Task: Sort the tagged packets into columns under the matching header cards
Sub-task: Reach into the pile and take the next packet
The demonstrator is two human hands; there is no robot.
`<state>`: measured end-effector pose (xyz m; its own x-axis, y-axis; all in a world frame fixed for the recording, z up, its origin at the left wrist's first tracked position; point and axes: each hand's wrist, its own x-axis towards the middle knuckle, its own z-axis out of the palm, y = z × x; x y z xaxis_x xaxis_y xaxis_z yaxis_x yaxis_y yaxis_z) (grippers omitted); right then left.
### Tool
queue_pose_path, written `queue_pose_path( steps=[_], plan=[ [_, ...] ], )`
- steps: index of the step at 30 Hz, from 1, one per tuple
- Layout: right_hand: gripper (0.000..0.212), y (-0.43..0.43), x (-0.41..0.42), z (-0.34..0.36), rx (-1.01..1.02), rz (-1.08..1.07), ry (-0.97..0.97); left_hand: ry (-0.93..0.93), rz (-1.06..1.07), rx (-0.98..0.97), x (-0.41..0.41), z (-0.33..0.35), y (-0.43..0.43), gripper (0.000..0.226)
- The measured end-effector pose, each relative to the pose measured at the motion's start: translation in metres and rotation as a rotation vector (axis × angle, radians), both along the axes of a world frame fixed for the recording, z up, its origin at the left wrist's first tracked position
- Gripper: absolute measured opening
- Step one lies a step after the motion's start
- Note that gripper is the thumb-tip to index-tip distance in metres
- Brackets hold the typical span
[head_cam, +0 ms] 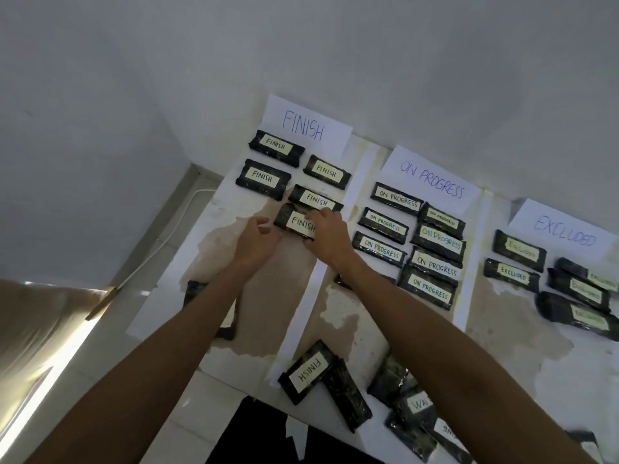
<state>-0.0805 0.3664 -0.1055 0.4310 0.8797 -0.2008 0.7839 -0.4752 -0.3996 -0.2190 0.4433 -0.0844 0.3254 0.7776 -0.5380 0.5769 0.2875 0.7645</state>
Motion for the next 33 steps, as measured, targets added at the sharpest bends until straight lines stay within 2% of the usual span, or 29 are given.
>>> queue_pose_path(
  steps=[5, 10, 14, 16, 19, 22, 24, 26, 28, 33],
  plan=[
    [0.051, 0.006, 0.003, -0.005, -0.012, 0.033, -0.033, 0.085, -0.117, 0.07, -0.009, -0.004, -0.002, 0.045],
    [0.05, -0.01, -0.003, 0.008, 0.022, 0.031, -0.026, 0.103, -0.282, 0.206, -0.023, 0.005, -0.039, 0.033],
    [0.044, -0.045, -0.01, 0.02, 0.112, -0.045, 0.027, 0.103, -0.534, 0.193, -0.043, 0.007, -0.098, 0.02],
    [0.045, -0.067, -0.012, 0.024, 0.126, -0.103, 0.085, 0.108, -0.693, 0.184, -0.053, 0.001, -0.129, 0.029],
    [0.039, -0.098, -0.019, 0.025, 0.142, -0.187, 0.158, 0.214, -0.93, 0.239, -0.061, -0.017, -0.164, 0.048],
    [0.041, -0.124, -0.025, 0.024, 0.086, -0.231, 0.205, 0.278, -1.049, 0.328, -0.062, -0.028, -0.18, 0.06],
    [0.043, -0.136, -0.028, 0.022, 0.054, -0.244, 0.223, 0.262, -1.035, 0.29, -0.059, -0.031, -0.181, 0.056],
    [0.041, -0.146, -0.03, 0.022, 0.064, -0.256, 0.249, 0.207, -0.943, 0.213, -0.054, -0.026, -0.177, 0.039],
    [0.037, -0.151, -0.03, 0.025, 0.096, -0.282, 0.287, 0.126, -0.76, 0.13, -0.046, -0.019, -0.168, 0.026],
    [0.031, -0.155, -0.04, 0.046, 0.121, -0.328, 0.475, -0.048, -0.346, -0.166, -0.04, -0.001, -0.131, 0.013]
  ],
)
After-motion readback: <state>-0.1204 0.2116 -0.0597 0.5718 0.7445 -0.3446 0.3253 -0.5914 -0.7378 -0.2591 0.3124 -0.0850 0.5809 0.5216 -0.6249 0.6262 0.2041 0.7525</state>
